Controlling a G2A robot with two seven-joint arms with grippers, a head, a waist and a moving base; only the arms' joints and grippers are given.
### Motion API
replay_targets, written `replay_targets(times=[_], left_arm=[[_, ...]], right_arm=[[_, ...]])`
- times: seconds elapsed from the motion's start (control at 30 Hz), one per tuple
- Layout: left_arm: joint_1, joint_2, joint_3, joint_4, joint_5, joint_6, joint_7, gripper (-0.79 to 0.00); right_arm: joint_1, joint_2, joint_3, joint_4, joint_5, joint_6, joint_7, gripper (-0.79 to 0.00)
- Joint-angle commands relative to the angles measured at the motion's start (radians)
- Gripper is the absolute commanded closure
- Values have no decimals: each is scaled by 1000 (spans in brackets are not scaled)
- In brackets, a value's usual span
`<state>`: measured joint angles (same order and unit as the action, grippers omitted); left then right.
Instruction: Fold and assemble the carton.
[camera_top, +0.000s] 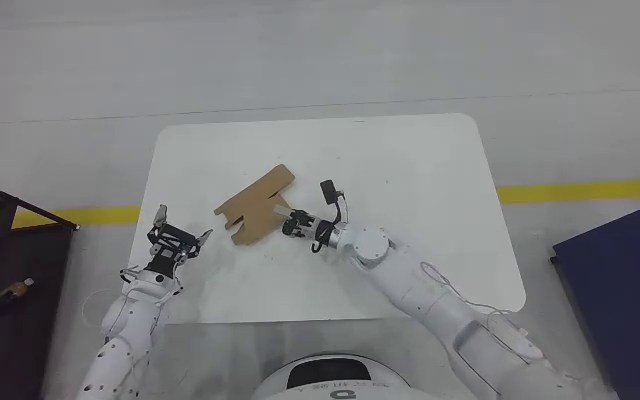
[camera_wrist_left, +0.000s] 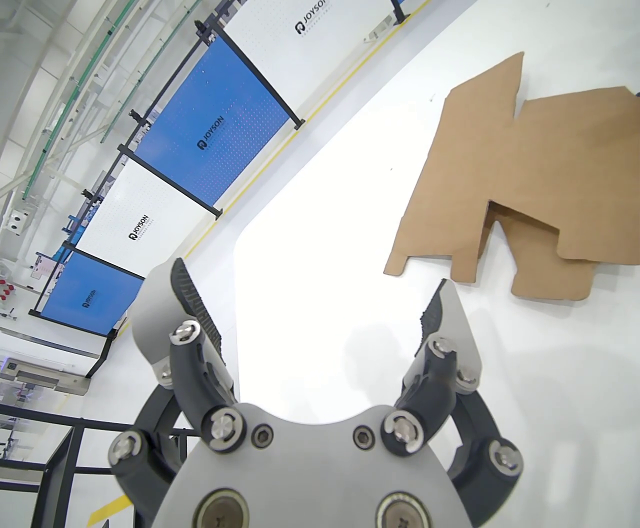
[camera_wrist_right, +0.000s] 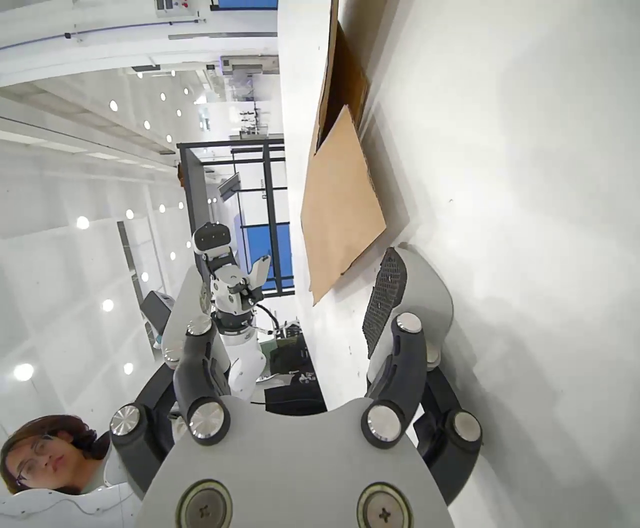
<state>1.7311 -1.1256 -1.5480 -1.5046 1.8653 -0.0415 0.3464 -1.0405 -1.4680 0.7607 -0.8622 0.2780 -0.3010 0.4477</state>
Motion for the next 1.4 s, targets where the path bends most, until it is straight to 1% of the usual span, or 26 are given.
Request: replay_targets(times=[0.0,0.03,0.13,0.27,0.37,0.4,0.43,0.5,0.6,0.63,0.73,0.83,0.93,1.03,1.1,1.17,1.2,1.23,1.27,1.37], left_arm=[[1,0,1,-1,1,-1,1,-785],[1,0,1,-1,0,-1,1,-785],[2,-1,-1,-2,-1,-4,3,-785],[4,-1,-3,-3,-2,-4,4,-785],[7,-1,-4,-6,0,-5,7,-785],[8,-1,-4,-6,0,-5,7,-785],[8,-1,-4,-7,0,-5,7,-785],[10,-1,-5,-8,1,-7,8,-785],[13,-1,-8,-11,0,-6,8,-785],[14,-1,-8,-12,2,-6,7,-785],[15,-1,-9,-14,5,-5,5,-785],[15,-1,-8,-19,6,-5,4,-785],[13,-2,-10,-24,7,-4,1,-785],[13,0,-13,-28,-13,-46,25,-785],[12,2,-17,-32,-15,-73,33,-785],[11,3,-19,-36,-13,-81,32,-785],[11,3,-19,-36,-13,-81,32,-785],[11,3,-19,-36,-13,-81,32,-785],[11,3,-19,-36,-13,-81,32,-785],[11,3,-19,-36,-13,-81,32,-785]], right_arm=[[3,-6,1,11,17,-2,-6,-603],[7,-9,0,18,20,-3,-9,-585],[17,-21,-9,36,21,-9,-18,-579],[35,-36,-29,63,-4,-1,-36,-536],[47,-49,-43,85,-23,11,-59,-437],[50,-53,-47,92,-27,13,-66,-416],[53,-57,-49,98,-27,12,-69,-369],[59,-64,-52,114,-27,7,-73,-305],[66,-72,-52,134,-25,-7,-76,-34],[68,-74,-51,139,-26,-14,-75,0],[69,-77,-45,145,-23,-49,-63,0],[64,-73,-30,136,-21,-112,-22,0],[52,-51,9,117,-25,-203,34,0],[15,-18,69,65,-35,-268,66,0],[-22,8,117,16,-52,-284,81,0],[-72,36,172,-58,-78,-289,79,0],[-99,50,200,-100,-118,-279,56,0],[-134,62,216,-165,-142,-268,64,0],[-145,65,221,-191,-150,-268,71,0],[-145,65,221,-191,-150,-268,71,0]])
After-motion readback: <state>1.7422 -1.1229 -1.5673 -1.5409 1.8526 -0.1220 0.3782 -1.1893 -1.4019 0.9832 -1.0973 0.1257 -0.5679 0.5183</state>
